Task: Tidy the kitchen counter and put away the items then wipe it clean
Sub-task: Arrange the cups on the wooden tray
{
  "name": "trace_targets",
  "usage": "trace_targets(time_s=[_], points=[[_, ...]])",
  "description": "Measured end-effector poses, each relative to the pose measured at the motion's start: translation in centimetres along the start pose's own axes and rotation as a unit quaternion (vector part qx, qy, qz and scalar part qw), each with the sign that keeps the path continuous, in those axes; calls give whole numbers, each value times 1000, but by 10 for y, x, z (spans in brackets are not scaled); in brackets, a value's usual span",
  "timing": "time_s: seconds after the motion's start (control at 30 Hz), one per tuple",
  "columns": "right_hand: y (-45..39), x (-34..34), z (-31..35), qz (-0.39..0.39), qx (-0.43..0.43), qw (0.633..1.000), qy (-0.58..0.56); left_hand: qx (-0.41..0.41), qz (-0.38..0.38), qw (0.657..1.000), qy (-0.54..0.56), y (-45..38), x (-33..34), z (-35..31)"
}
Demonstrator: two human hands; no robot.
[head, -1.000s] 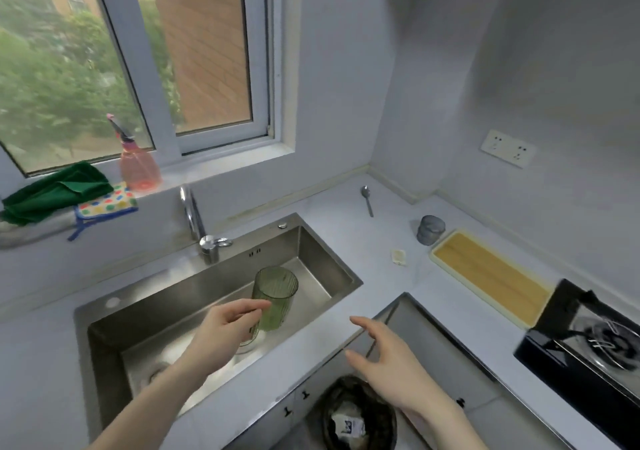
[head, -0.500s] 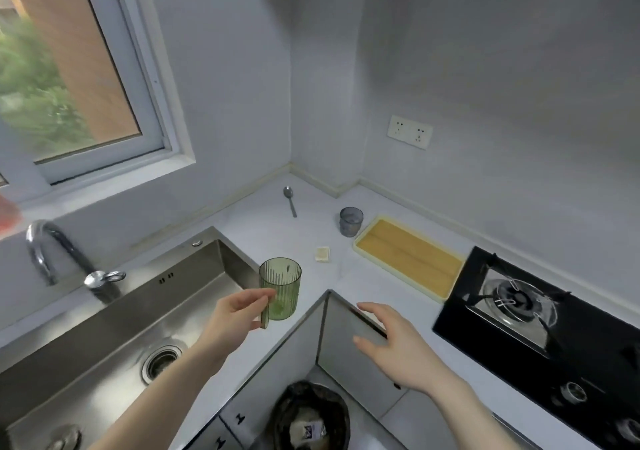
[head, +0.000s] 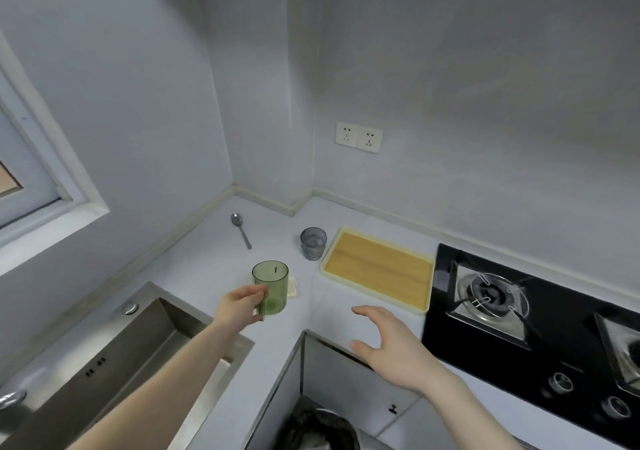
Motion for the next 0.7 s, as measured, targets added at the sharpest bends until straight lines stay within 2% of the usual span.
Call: trace_targets(time_s=[0.13, 0.23, 0.47, 0.7], points=[[-29, 2, 7, -4, 25, 1000, 9, -43, 9, 999, 15, -66, 3, -2], [-45, 1, 11, -6, 40, 999, 17, -57, 18, 998, -15, -105, 6, -3], [-61, 2, 8, -39, 79, 996, 7, -40, 16, 992, -121, -183, 34, -9], [-58, 7, -2, -51, 117, 992, -4, -48, 13, 991, -126, -226, 62, 9]])
Point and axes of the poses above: each hand's wrist, its own y-axis away from the middle knuckle, its own x-axis out of the palm, z = x × y, the point moved 8 cm from there along -y, towards the middle knuckle, and after that the axes turned 9 degrees about -y, right-handed, at the moved point
